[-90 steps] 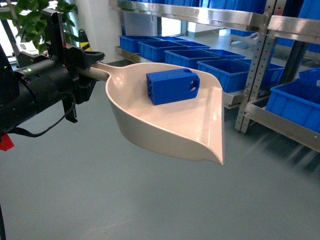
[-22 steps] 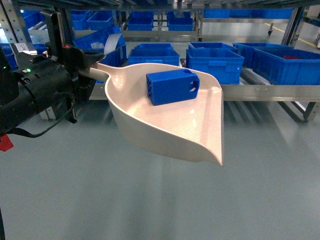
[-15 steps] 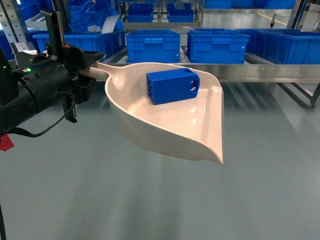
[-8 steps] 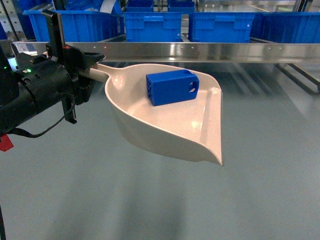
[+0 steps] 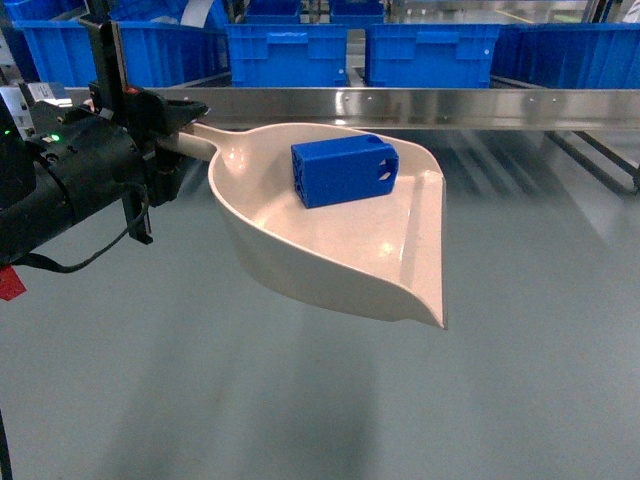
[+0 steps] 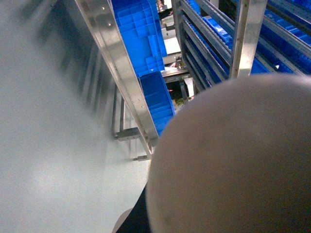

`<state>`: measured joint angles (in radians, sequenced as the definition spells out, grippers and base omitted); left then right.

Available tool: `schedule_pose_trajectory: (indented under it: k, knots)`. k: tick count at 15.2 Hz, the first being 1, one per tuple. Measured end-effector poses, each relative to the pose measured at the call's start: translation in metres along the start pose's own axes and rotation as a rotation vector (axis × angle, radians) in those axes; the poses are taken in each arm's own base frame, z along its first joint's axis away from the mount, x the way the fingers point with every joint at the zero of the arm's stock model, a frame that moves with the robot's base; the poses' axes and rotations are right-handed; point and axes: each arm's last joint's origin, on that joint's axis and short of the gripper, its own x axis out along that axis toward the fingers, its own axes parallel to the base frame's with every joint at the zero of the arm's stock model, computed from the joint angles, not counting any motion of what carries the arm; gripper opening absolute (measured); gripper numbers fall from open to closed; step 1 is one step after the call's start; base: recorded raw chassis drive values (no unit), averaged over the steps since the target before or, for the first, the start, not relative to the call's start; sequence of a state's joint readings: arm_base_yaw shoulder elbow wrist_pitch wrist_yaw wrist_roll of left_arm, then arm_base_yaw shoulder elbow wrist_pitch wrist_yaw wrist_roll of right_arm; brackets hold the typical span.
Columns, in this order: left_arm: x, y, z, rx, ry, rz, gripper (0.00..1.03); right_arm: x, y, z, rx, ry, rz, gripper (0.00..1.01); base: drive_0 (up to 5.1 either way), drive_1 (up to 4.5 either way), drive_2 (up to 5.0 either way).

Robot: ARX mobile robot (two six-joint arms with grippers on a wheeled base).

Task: Place part in tray to right shelf

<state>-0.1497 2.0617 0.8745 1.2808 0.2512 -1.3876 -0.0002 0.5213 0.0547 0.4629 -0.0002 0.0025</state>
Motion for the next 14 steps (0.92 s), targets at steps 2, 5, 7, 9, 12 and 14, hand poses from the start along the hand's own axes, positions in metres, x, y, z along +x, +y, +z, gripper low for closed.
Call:
schedule_pose_trajectory:
  k: [2,5,7,9,12,14]
  knots:
    - [0.0006,0.0001,-0.0026,-0.002,0.011,0.004,0.14,0.0,0.0,0.0,0.0,0.0,0.0,0.98,0.0,0.0,0.0]
    - [0.0005,0.0001,-0.0024,-0.002,0.008,0.004,0.14,0.0,0.0,-0.0003,0.0,0.003,0.0,0.98,0.0,0.0,0.0]
    - [0.0006,-0.0006,-0.0021,-0.001,0.005,-0.003,0.14,0.0,0.0,-0.0002,0.0,0.002,0.0,0.98,0.0,0.0,0.0]
    - [0.0004,-0.0002,-0.0013,0.0,0.004,0.0,0.14,0.0,0.0,-0.0001,0.0,0.001,0.0,0.98,0.0,0.0,0.0]
    - [0.0003,-0.0001,-0.0007,0.0,0.003,0.0,0.14,0.0,0.0,0.0001,0.0,-0.001,0.0,0.98,0.0,0.0,0.0]
    - [0.0002,0.0006,-0.001,-0.001,0.004,0.007,0.14,0.0,0.0,-0.0001,0.0,0.001,0.0,0.98,0.0,0.0,0.0]
